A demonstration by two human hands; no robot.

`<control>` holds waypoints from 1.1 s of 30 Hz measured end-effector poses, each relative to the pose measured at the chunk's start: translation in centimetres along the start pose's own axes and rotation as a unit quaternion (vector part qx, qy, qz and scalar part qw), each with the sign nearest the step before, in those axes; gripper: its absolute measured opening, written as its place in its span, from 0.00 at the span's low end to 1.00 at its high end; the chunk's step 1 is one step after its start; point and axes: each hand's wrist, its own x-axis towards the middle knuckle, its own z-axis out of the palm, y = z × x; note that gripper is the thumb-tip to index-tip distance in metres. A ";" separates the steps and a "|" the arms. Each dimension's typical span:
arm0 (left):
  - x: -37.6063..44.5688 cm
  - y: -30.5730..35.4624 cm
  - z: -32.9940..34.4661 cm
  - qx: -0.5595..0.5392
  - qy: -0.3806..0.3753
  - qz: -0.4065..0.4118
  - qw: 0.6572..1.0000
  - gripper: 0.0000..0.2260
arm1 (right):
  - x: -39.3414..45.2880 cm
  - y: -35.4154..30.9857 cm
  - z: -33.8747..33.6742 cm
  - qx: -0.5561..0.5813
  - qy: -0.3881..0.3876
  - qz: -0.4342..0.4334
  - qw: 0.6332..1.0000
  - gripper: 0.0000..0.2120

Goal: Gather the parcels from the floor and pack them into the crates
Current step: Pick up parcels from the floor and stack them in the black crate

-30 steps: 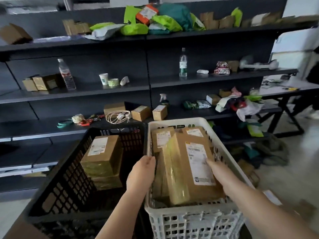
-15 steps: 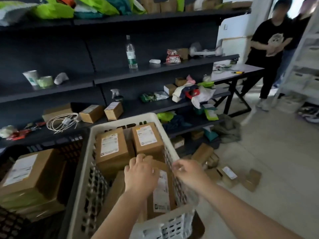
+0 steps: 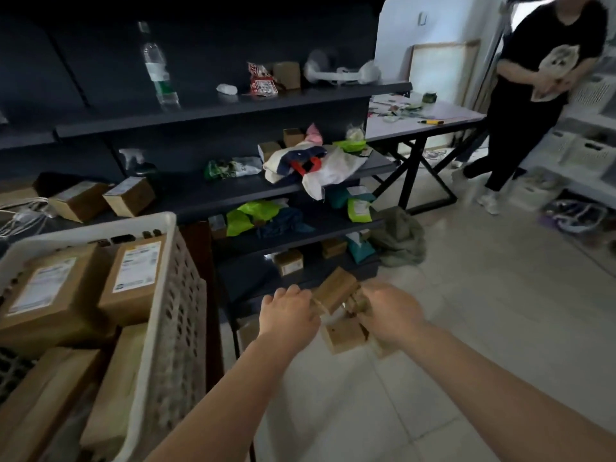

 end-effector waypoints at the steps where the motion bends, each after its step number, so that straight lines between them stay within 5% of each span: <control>1: 1.0 0.3 0.4 0.001 -0.001 -0.004 1.000 0.17 | 0.8 0.9 0.1 -0.006 -0.005 -0.003 1.000 0.09; 11: 15.2 -0.2 6.8 -0.011 -0.085 -0.027 0.996 0.15 | 13.8 7.8 3.4 -0.031 -0.052 0.015 0.998 0.10; 21: 39.1 -4.0 16.4 -0.105 -0.137 -0.029 0.985 0.13 | 36.3 15.3 11.3 0.024 -0.163 0.097 0.982 0.13; 33: 57.5 -4.1 47.8 -0.172 -0.274 -0.144 0.935 0.21 | 54.6 30.9 41.3 0.121 -0.228 0.233 0.938 0.23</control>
